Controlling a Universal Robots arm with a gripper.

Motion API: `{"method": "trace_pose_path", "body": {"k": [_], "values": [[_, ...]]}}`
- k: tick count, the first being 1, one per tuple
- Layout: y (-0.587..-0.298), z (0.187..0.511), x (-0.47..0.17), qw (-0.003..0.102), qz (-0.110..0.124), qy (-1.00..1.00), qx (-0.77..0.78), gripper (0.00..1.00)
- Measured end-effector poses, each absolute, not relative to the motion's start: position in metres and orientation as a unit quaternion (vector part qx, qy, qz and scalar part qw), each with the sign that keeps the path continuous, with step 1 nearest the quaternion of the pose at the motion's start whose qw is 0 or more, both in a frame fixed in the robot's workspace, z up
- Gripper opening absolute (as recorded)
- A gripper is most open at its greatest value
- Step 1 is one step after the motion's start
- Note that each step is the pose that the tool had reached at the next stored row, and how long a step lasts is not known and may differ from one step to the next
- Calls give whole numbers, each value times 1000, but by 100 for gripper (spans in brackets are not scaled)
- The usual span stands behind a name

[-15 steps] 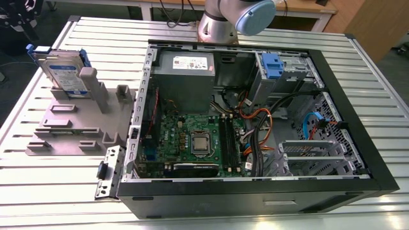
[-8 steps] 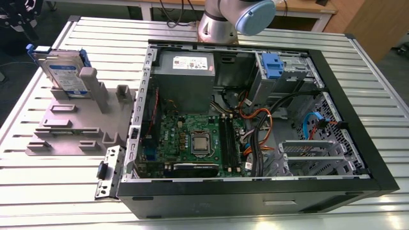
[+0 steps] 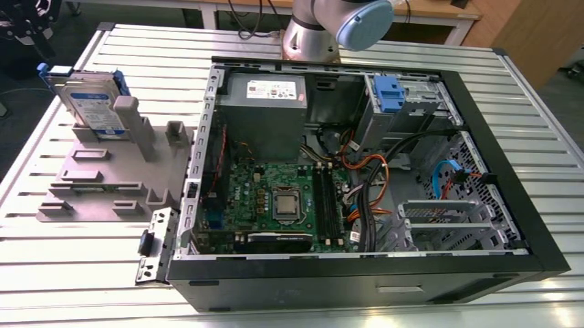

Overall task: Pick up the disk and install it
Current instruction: 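Pick up the disk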

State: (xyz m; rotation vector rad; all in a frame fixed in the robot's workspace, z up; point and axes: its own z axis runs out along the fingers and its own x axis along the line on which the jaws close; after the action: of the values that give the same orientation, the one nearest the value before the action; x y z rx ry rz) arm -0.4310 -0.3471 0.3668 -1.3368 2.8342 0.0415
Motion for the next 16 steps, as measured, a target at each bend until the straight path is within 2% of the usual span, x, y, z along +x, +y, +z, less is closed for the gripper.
{"method": "trace_pose_path", "body": {"k": [16], "values": [[-347,367,-431,3,14,859,-511,11]]}}
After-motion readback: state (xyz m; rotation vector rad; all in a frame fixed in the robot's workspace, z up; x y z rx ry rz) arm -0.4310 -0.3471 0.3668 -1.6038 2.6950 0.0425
